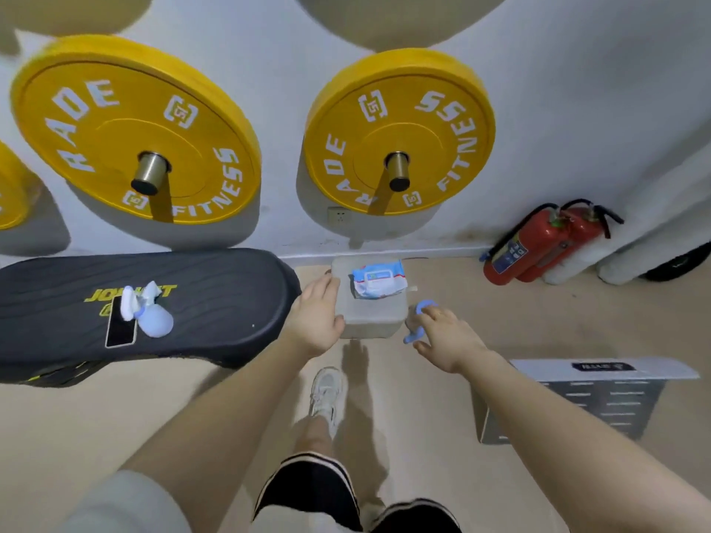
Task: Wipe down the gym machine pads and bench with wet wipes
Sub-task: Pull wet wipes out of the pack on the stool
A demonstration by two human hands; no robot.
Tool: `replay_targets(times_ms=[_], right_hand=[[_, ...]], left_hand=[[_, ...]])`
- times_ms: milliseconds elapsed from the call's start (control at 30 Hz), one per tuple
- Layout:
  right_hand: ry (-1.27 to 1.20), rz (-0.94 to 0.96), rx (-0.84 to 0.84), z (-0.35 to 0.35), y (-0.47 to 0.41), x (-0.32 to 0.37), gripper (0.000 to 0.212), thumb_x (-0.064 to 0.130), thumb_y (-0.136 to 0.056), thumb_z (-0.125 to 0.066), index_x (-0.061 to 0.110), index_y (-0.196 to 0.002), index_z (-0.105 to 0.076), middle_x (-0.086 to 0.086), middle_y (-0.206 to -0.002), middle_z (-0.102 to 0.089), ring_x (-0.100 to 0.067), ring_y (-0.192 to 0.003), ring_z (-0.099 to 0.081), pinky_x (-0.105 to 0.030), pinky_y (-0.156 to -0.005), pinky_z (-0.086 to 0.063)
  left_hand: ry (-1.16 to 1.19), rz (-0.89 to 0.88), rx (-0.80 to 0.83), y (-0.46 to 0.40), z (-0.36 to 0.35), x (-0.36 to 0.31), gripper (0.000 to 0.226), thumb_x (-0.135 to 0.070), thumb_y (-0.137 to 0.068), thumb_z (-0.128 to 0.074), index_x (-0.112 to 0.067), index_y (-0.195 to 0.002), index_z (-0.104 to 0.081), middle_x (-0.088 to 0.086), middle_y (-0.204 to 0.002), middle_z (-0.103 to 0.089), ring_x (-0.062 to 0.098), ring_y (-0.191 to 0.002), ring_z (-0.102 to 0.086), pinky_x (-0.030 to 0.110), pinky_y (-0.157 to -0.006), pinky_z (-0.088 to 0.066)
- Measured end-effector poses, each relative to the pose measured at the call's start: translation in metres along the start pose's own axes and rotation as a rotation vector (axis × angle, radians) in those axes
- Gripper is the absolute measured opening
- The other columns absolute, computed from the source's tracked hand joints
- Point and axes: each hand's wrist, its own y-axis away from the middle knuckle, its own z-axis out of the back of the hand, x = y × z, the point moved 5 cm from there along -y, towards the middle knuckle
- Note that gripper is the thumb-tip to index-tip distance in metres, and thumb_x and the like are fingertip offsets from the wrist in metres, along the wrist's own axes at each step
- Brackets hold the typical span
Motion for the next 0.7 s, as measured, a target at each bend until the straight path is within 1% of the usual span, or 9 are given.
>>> replay_targets(times_ms=[67, 100, 167, 233, 300, 400, 500, 600, 700], right_hand=[[-0.118, -0.065, 0.022, 0.005, -0.047, -0.012, 0.041, 0.034, -0.091, -0.048, 0.011, -0.125, -0.048, -0.007, -0.137, -0.042, -0.026, -0.131, -0.032, -0.034, -0.103, -0.029], [-0.188, -0.102, 0.019, 0.005, -0.072, -0.018, 0.042, 0.037, -0.089, -0.046, 0.011, -0.121, -0.052, -0.008, -0.132, -0.047, -0.026, -0.128, -0.036, -0.033, -0.103, -0.03], [-0.33, -0.178, -0.02, -0.006, -0.117, -0.032, 0.056, 0.048, -0.078, -0.035, 0.008, -0.11, -0.059, -0.011, -0.121, -0.056, -0.028, -0.118, -0.045, -0.033, -0.098, -0.035], [-0.389, -0.236, -0.065, -0.026, -0.156, -0.048, 0.057, 0.048, -0.075, -0.034, 0.004, -0.1, -0.061, -0.014, -0.112, -0.06, -0.031, -0.109, -0.05, -0.037, -0.093, -0.04], [-0.397, -0.248, -0.038, -0.053, -0.189, -0.06, 0.036, 0.03, -0.086, -0.046, 0.003, -0.105, -0.06, -0.015, -0.116, -0.059, -0.032, -0.113, -0.048, -0.04, -0.096, -0.039], [-0.419, -0.23, -0.086, -0.098, -0.247, -0.079, 0.034, 0.022, -0.093, -0.046, 0.006, -0.123, -0.052, -0.012, -0.129, -0.052, -0.028, -0.121, -0.043, -0.043, -0.104, -0.033], [-0.418, -0.179, -0.181, -0.146, -0.304, -0.096, 0.034, 0.017, -0.094, -0.046, 0.004, -0.125, -0.05, -0.015, -0.13, -0.052, -0.03, -0.121, -0.044, -0.034, -0.1, -0.035], [-0.351, -0.095, -0.272, -0.18, -0.353, -0.108, 0.033, 0.013, -0.093, -0.044, 0.004, -0.125, -0.05, -0.014, -0.129, -0.053, -0.031, -0.122, -0.043, -0.033, -0.099, -0.032], [-0.199, 0.001, -0.316, -0.202, -0.396, -0.117, 0.036, 0.014, -0.093, -0.044, 0.009, -0.129, -0.049, -0.01, -0.141, -0.044, -0.029, -0.131, -0.034, -0.032, -0.108, -0.023]], left_hand=[[-0.03, -0.059, 0.044, -0.051, 0.001, 0.008, 0.062, -0.019, -0.09, -0.042, -0.003, -0.145, -0.021, 0.013, -0.154, -0.02, 0.028, -0.142, -0.02, 0.034, -0.115, -0.017], [-0.052, -0.123, 0.041, -0.077, -0.001, 0.01, 0.06, -0.018, -0.084, -0.043, 0.002, -0.14, -0.032, 0.02, -0.148, -0.032, 0.034, -0.136, -0.033, 0.039, -0.112, -0.029], [-0.04, -0.138, 0.127, -0.123, -0.021, 0.025, 0.054, -0.014, -0.07, -0.054, 0.009, -0.118, -0.056, 0.027, -0.12, -0.059, 0.04, -0.107, -0.06, 0.045, -0.086, -0.053], [-0.065, -0.143, 0.143, -0.159, -0.044, 0.036, 0.051, -0.005, -0.057, -0.072, 0.008, -0.105, -0.063, 0.024, -0.104, -0.065, 0.038, -0.09, -0.066, 0.042, -0.071, -0.058], [-0.004, -0.133, 0.133, -0.188, -0.074, 0.043, 0.049, -0.003, -0.07, -0.068, 0.005, -0.117, -0.056, 0.023, -0.117, -0.058, 0.036, -0.107, -0.058, 0.039, -0.088, -0.051], [0.028, -0.129, 0.091, -0.231, -0.144, 0.069, 0.058, -0.014, -0.087, -0.053, -0.007, -0.141, -0.033, 0.011, -0.142, -0.039, 0.025, -0.131, -0.036, 0.027, -0.105, -0.029], [0.096, -0.062, 0.082, -0.27, -0.219, 0.095, 0.061, -0.019, -0.089, -0.054, -0.008, -0.143, -0.03, 0.009, -0.146, -0.034, 0.025, -0.135, -0.031, 0.028, -0.107, -0.025], [0.149, 0.006, 0.046, -0.302, -0.276, 0.114, 0.062, -0.031, -0.084, -0.049, -0.008, -0.14, -0.037, 0.011, -0.135, -0.046, 0.03, -0.124, -0.042, 0.035, -0.101, -0.036], [0.135, -0.032, -0.04, -0.326, -0.31, 0.122, 0.076, -0.049, -0.074, -0.036, -0.006, -0.136, -0.043, 0.012, -0.133, -0.049, 0.03, -0.119, -0.048, 0.036, -0.096, -0.04]])
